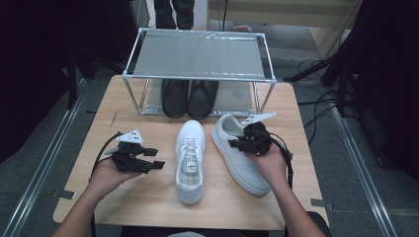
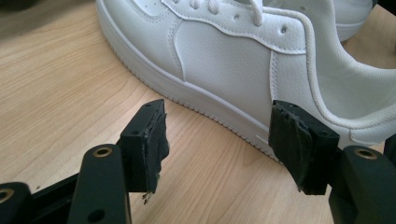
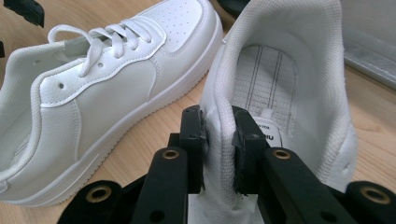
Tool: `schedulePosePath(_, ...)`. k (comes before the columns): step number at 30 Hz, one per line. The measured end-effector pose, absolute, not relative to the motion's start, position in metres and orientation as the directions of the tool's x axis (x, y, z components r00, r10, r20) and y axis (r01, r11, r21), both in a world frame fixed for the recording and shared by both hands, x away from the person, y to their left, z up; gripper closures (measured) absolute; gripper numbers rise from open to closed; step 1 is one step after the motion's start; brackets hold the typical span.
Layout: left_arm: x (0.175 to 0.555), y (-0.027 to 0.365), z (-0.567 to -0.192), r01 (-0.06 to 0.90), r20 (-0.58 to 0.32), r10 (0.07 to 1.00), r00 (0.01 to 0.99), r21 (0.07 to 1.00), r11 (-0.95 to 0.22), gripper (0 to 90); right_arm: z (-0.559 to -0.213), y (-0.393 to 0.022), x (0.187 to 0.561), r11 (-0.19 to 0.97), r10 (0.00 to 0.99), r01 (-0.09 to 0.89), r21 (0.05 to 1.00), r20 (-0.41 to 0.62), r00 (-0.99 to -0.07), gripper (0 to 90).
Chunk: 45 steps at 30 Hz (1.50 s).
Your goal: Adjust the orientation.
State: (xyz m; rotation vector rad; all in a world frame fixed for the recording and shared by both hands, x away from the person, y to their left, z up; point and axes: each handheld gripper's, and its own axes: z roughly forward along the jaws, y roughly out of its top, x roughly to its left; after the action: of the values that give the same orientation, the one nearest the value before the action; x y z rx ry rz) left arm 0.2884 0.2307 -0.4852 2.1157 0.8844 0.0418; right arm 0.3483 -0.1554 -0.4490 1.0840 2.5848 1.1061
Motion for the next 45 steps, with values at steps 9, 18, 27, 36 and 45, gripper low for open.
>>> schedulePosePath(9,0.286,0.232,-0.485,0.578,-0.258,0.609,0.750,0.704,-0.412,37.4,-0.457,-0.146,0.353,0.496,0.642,0.565,0.660,0.159,-0.750,76.7)
schedulePosePath(18,0.292,0.225,-0.484,0.564,-0.252,0.591,0.766,0.706,-0.429,37.5,-0.447,-0.162,0.345,0.409,0.654,0.573,0.710,0.210,-0.727,72.2)
schedulePosePath(27,0.308,0.213,-0.483,0.541,-0.250,0.555,0.793,0.709,-0.453,37.5,-0.439,-0.177,0.325,0.365,0.670,0.555,0.747,0.204,-0.714,78.6)
schedulePosePath(36,0.323,0.204,-0.481,0.529,-0.252,0.539,0.804,0.717,-0.454,37.5,-0.449,-0.186,0.305,0.359,0.688,0.580,0.731,0.212,-0.694,89.5)
schedulePosePath(45,0.335,0.200,-0.480,0.532,-0.258,0.540,0.801,0.719,-0.447,37.5,-0.472,-0.183,0.291,0.395,0.683,0.622,0.676,0.236,-0.691,90.0)
